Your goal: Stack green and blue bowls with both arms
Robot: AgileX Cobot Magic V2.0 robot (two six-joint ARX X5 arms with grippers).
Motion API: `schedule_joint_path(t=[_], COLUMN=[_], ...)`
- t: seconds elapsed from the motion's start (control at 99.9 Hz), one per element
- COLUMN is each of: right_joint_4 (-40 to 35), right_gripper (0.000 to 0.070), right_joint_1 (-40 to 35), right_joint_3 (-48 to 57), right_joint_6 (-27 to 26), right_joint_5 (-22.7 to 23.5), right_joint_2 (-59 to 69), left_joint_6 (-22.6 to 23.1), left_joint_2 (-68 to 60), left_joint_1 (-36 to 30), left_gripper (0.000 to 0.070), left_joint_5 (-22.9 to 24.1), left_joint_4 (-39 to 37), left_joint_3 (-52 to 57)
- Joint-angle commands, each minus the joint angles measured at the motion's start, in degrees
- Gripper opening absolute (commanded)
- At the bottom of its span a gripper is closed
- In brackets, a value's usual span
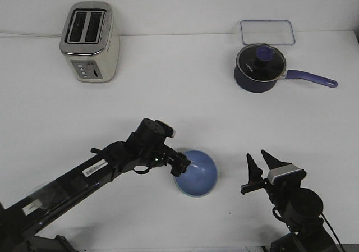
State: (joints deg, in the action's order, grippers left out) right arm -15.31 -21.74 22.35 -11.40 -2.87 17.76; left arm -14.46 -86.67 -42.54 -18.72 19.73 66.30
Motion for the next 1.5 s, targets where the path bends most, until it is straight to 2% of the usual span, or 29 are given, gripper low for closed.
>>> schedule_joint_path(t=[0.0, 0.15, 0.29, 0.34, 0.39, 0.43, 0.46, 0.53, 0.61, 0.731, 0.811, 0.891, 1.021, 1.241, 1.491], right_joint_4=[0.7, 0.7, 0.7, 0.7, 0.7, 0.6, 0.6, 0.7, 0.7, 1.0, 3.0, 5.4, 7.6, 7.6, 8.0], right_gripper=[0.0319, 0.0319, 0.0319, 0.0317, 0.0308, 0.0255, 0.0187, 0.0, 0.0, 0.0, 0.0, 0.0, 0.0, 0.0, 0.0], right_joint_1=[-0.3, -0.3, -0.3, -0.4, -0.4, -0.4, -0.4, -0.4, -0.4, -0.4, -0.4, -0.4, -0.3, -0.4, -0.4], right_joint_3=[0.3, 0.3, 0.3, 0.3, 0.3, 0.3, 0.3, 0.3, 0.3, 0.3, 0.3, 0.3, 0.3, 0.3, 0.3], right_joint_6=[-0.5, -0.4, -0.4, -0.4, -0.6, -0.5, -0.3, 0.3, 1.6, 2.5, 3.9, 6.0, 8.2, 8.2, 8.2], right_joint_5=[-0.1, -0.2, -0.2, -0.2, -0.2, -0.2, -0.2, -0.3, -1.4, -3.7, -4.3, -4.8, -5.6, -6.3, -6.2], right_joint_2=[0.3, 0.2, 0.2, 0.2, 0.2, 0.0, -0.2, -1.0, -2.5, -4.9, -5.9, -6.2, -6.1, -6.1, -6.1], left_joint_6=[0.6, 3.6, 8.7, 9.9, 11.1, 11.9, 12.6, 13.4, 15.5, 19.4, 19.6, 19.3, 17.7, 15.9, 15.9], left_joint_2=[3.5, 14.3, 24.8, 28.1, 31.1, 33.3, 35.0, 39.3, 45.5, 57.0, 63.8, 68.5, 71.4, 71.5, 71.5], left_joint_1=[1.1, 5.8, 10.6, 12.4, 14.2, 15.8, 17.0, 19.8, 22.8, 25.7, 26.9, 27.6, 27.7, 27.7, 27.7], left_gripper=[0.0423, 0.0421, 0.0394, 0.0308, 0.0167, 0.0057, 0.0, 0.0013, 0.0013, 0.0012, 0.0011, 0.0012, 0.0012, 0.0014, 0.0014], left_joint_5=[2.1, 13.2, 24.3, 27.3, 28.8, 29.0, 29.0, 29.1, 29.1, 28.9, 28.9, 28.9, 28.9, 28.8, 28.8], left_joint_4=[-0.5, -0.7, -0.3, 0.6, 2.1, 3.2, 3.8, 3.4, -0.3, -12.0, -19.1, -22.7, -21.5, -21.3, -21.3], left_joint_3=[1.0, 1.0, 1.0, 1.0, 1.0, 0.6, 0.0, -3.1, -9.9, -24.9, -33.7, -39.6, -42.2, -42.2, -42.2])
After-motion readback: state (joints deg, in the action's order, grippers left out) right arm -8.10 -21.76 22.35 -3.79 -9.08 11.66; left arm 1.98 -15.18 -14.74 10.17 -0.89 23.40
